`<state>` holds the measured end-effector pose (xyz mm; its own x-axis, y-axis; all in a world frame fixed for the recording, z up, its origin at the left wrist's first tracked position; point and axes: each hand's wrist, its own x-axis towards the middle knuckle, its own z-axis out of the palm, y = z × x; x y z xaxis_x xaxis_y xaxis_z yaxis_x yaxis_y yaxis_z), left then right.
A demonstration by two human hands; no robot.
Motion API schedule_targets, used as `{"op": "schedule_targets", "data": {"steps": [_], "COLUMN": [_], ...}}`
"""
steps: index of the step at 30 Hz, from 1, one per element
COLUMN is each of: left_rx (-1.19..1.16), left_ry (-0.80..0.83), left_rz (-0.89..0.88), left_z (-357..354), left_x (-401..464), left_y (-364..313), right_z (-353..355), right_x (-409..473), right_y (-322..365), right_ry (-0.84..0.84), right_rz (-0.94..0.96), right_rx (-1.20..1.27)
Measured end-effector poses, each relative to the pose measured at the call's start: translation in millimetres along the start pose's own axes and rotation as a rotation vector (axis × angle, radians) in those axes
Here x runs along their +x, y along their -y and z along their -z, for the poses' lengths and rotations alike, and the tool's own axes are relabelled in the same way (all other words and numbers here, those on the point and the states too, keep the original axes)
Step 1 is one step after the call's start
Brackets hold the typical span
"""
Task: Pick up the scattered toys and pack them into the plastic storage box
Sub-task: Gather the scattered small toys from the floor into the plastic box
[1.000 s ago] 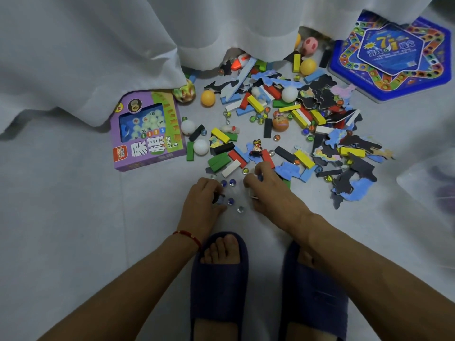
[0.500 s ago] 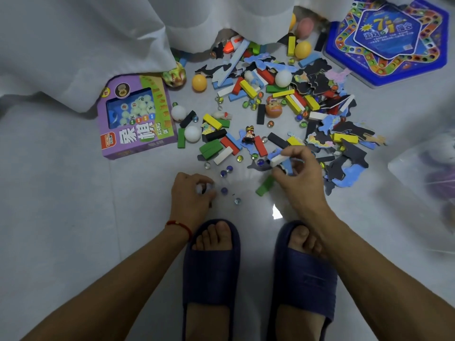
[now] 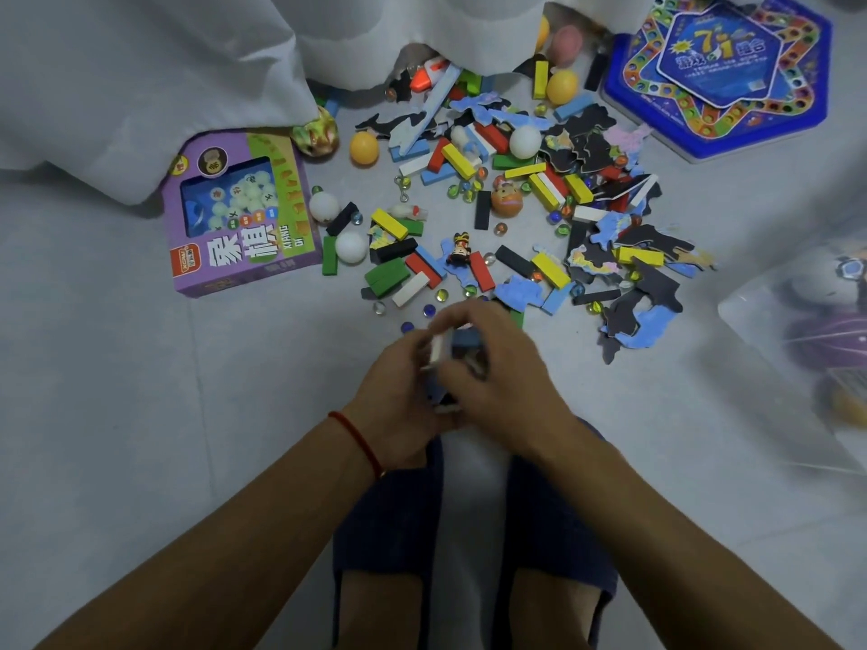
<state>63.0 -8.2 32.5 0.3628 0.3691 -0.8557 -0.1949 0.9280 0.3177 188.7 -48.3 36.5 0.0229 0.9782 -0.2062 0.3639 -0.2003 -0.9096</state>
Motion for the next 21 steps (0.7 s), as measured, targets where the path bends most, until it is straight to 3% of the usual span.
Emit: {"op": "schedule_targets", "data": {"steps": [2, 5, 8, 10, 12, 16, 18, 21], "left_rx": [-0.105, -0.198, -0.200, -0.221, -0.243, -0.270, -0.180, 0.120], "left_ry": [0.069, 0.120, 0.130, 0.117, 0.070, -0.010, -0.072, -0.347], "left_rz": [0.053, 0.107, 0.055, 0.031, 0.007, -0.080, -0.128, -0.218], "left_z": [8.6, 16.0, 24.6, 28.3, 33.8, 53.1, 61.5, 64.1], "left_x": [-4.4, -8.1, -5.3, -1.8, 1.8, 1.6, 1.3, 8.8], "left_y": [1.1, 1.0, 1.3, 0.1, -1.5, -8.1, -10.6, -11.7], "right_z": [-8.7, -12.8, -8.3, 4.9, 21.9, 33.2, 27.2, 21.9], "right_x": [-4.4, -6.8, -8.5, -2.5, 10.3, 24.3, 20.5, 18.5], "right_y": [6.6, 13.0, 21.1, 17.3, -5.8, -62.9, -76.3, -82.9], "right_ry": [0.065, 0.156, 0.193, 0.046, -0.078, 0.170, 0.219, 0.211], "right_rz": [0.175, 0.241, 0.309, 0.275, 0.226, 0.347, 0.352, 0.373], "right_rx": [-0.260, -0.407, -0.351, -0.243, -0.322, -0.821, -0.910, -0.940]}}
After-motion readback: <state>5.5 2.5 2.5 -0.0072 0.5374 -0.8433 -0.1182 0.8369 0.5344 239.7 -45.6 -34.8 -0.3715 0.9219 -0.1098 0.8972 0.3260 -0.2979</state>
